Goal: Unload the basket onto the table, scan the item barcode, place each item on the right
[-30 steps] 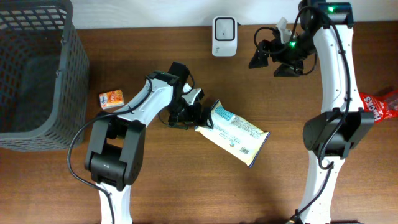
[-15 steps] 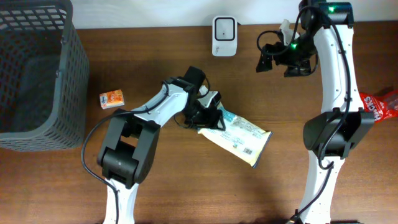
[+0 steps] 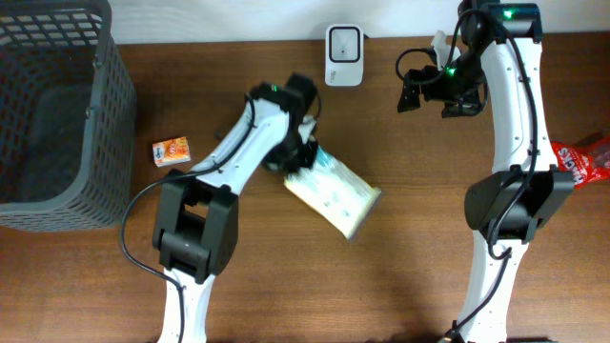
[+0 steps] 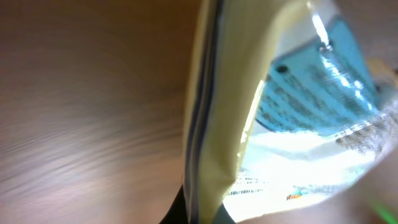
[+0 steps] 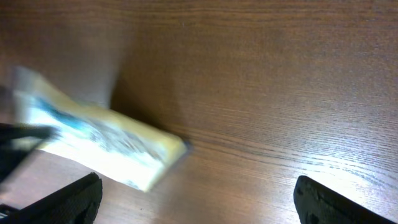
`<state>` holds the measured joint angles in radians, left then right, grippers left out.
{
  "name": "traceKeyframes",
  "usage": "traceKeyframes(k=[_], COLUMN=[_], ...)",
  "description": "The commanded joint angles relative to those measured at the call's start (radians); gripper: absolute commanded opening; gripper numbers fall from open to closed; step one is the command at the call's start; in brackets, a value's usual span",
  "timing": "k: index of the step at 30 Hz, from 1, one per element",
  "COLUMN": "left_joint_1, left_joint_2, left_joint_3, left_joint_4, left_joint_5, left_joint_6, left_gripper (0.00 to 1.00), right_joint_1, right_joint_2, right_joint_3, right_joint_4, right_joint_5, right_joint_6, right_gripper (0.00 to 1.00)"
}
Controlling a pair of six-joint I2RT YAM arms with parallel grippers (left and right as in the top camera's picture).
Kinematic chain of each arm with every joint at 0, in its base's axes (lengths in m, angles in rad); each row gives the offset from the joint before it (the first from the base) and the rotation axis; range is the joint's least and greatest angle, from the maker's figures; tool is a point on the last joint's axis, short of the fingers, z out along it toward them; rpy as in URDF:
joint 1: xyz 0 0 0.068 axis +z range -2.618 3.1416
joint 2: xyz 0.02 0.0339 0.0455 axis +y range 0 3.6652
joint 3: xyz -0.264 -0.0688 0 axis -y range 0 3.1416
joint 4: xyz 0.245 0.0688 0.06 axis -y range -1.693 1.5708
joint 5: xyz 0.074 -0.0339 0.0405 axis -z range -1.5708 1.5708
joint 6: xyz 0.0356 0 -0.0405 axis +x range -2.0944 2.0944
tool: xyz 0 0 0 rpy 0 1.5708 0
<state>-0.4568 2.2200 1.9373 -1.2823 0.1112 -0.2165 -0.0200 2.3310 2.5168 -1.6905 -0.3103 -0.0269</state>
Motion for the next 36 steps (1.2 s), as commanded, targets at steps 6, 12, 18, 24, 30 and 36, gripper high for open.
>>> traceKeyframes(k=[6, 12, 18, 24, 30, 36], left_joint_1=[0.008, -0.006, -0.082, -0.249, -0.443, -0.45], left_joint_2=[-0.018, -0.014, -0.014, -0.014, -0.014, -0.014], left_joint_3=[0.667, 0.641, 0.253, -0.02, -0.041, -0.035], left_joint_4=[-0.23, -0.236, -0.089, 0.018, 0.021, 0.03], left_joint_5=[-0.8, -0.795, -0.891, -0.961, -0.87, -0.749], left_joint_6=[-0.008, 0.048, 0.047, 0.022, -0.003, -0.026], left_gripper=[0.0, 0.0, 0.0, 0.0, 0.0, 0.99], right_joint_1=[-0.008, -0.008, -0.008, -0.008, -0.008, -0.008], right_joint_2=[-0.026, -0.026, -0.026, -0.026, -0.026, -0.026], right_joint_3=[0.0, 0.0, 0.0, 0.0, 0.0, 0.0], right_joint_4=[0.003, 0.003, 0.003, 0.003, 0.003, 0.003], right_joint_5=[0.012, 0.012, 0.012, 0.012, 0.012, 0.012], right_joint_6=[-0.003, -0.003, -0.003, -0.003, -0.003, -0.003], right_gripper=[0.98, 0.98, 0.99, 0.98, 0.98, 0.98])
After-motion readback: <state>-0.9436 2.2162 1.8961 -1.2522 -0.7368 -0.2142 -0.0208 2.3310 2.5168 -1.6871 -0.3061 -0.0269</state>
